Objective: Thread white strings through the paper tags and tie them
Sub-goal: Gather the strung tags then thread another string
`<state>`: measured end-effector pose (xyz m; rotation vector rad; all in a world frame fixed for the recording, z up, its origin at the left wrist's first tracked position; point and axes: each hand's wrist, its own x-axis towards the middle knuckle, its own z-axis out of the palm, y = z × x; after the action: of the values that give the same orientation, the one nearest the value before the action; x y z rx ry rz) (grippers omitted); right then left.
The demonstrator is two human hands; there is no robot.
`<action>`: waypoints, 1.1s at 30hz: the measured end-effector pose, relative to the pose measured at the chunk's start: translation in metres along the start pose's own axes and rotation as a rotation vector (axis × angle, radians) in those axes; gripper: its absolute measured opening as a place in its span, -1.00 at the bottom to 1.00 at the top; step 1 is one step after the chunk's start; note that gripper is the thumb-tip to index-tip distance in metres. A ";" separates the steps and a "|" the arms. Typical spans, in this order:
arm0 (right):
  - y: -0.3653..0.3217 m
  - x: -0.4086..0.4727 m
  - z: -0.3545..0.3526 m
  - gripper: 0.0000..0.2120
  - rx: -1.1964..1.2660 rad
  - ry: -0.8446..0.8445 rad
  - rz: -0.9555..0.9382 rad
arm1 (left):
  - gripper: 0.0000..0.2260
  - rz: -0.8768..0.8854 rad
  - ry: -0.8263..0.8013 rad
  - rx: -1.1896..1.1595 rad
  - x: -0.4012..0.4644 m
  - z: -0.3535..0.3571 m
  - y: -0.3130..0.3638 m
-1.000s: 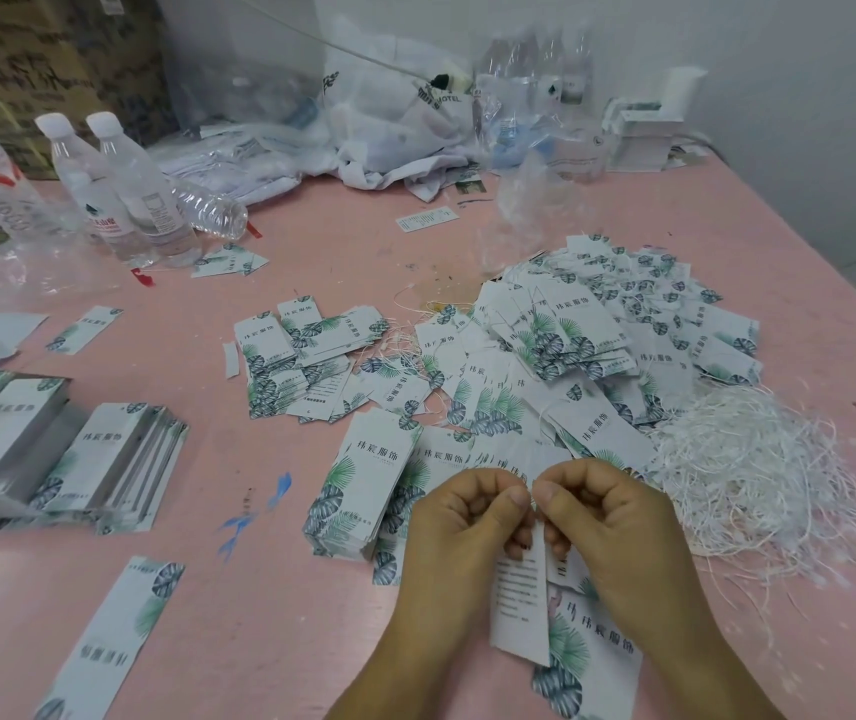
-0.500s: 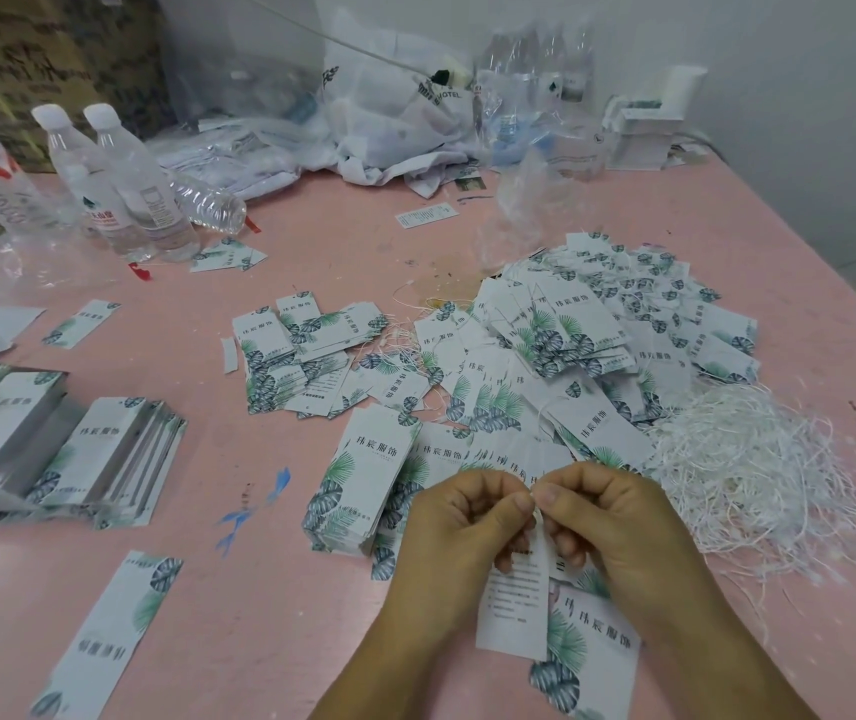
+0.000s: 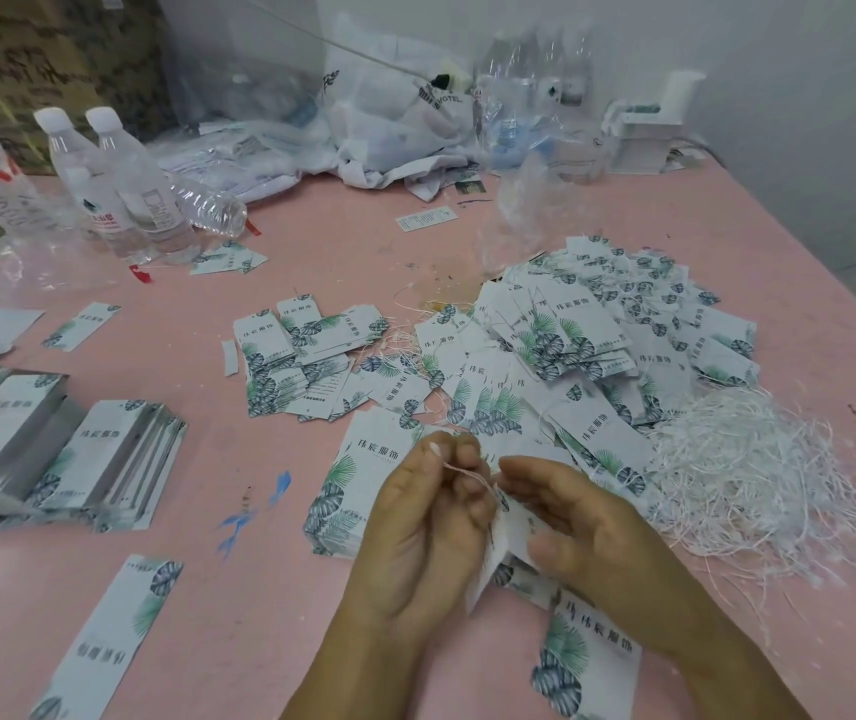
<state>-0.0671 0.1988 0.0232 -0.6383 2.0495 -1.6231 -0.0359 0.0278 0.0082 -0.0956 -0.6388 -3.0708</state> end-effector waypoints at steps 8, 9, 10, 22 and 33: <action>-0.004 0.003 0.010 -0.54 0.163 -0.127 0.006 | -0.89 -0.071 -0.057 -0.290 0.002 0.008 0.008; -0.003 0.003 0.013 -0.58 0.191 -0.108 0.018 | -0.89 -0.077 -0.045 -0.307 0.002 0.008 0.007; -0.002 0.004 0.015 -0.65 0.215 -0.085 0.037 | -0.90 -0.085 -0.038 -0.330 0.003 0.007 0.008; 0.001 0.011 0.001 -0.61 0.920 0.174 0.128 | -0.92 0.108 0.275 0.653 -0.001 0.004 -0.020; -0.002 0.014 0.001 -0.77 0.791 0.366 0.128 | -0.82 0.522 0.232 1.508 -0.010 0.004 -0.031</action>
<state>-0.0772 0.1887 0.0244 0.0742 1.4016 -2.3628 -0.0258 0.0579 -0.0016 0.0921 -2.1385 -1.4611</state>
